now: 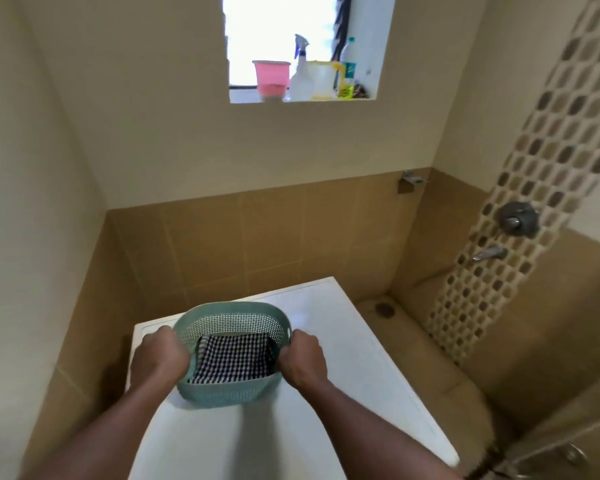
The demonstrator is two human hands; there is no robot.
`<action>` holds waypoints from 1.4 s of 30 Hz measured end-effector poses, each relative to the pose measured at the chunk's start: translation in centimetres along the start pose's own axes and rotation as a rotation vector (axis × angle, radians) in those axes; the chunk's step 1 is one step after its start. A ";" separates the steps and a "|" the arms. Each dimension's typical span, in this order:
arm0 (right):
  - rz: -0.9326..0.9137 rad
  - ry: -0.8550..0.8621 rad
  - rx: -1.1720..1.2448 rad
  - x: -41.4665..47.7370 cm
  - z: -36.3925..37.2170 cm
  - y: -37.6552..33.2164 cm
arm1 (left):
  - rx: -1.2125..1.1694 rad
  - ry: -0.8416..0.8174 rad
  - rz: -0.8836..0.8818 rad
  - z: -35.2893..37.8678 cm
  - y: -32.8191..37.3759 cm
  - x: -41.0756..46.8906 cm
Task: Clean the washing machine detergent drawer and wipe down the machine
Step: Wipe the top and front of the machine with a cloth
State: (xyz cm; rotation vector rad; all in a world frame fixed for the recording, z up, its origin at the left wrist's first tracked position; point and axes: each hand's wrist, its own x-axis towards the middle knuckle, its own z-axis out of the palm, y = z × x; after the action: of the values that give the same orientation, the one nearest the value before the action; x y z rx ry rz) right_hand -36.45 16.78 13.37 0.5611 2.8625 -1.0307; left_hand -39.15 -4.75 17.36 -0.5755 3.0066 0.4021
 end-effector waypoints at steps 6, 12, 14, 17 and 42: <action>0.063 0.219 0.004 -1.1 -13.0 9.1 | -0.135 0.038 0.228 0.1 12.3 -7.8; 0.170 0.372 -0.005 -5.2 -27.4 21.5 | -0.223 -0.011 0.479 1.5 26.4 -18.7; 0.213 0.421 0.002 -7.1 -32.0 25.4 | -0.229 -0.032 0.565 2.1 30.7 -22.6; 0.298 0.486 0.015 -10.5 -38.5 30.6 | -0.217 -0.067 0.701 2.5 36.8 -28.4; 0.522 1.052 0.029 -23.8 -85.3 41.0 | -0.946 -0.525 1.302 -15.3 81.5 -54.0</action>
State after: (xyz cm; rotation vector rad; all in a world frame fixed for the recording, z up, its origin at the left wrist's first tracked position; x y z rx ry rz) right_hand 6.68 91.69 58.65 2.2624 3.0439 -0.8059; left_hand -19.19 83.50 57.40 1.3554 2.0550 1.6414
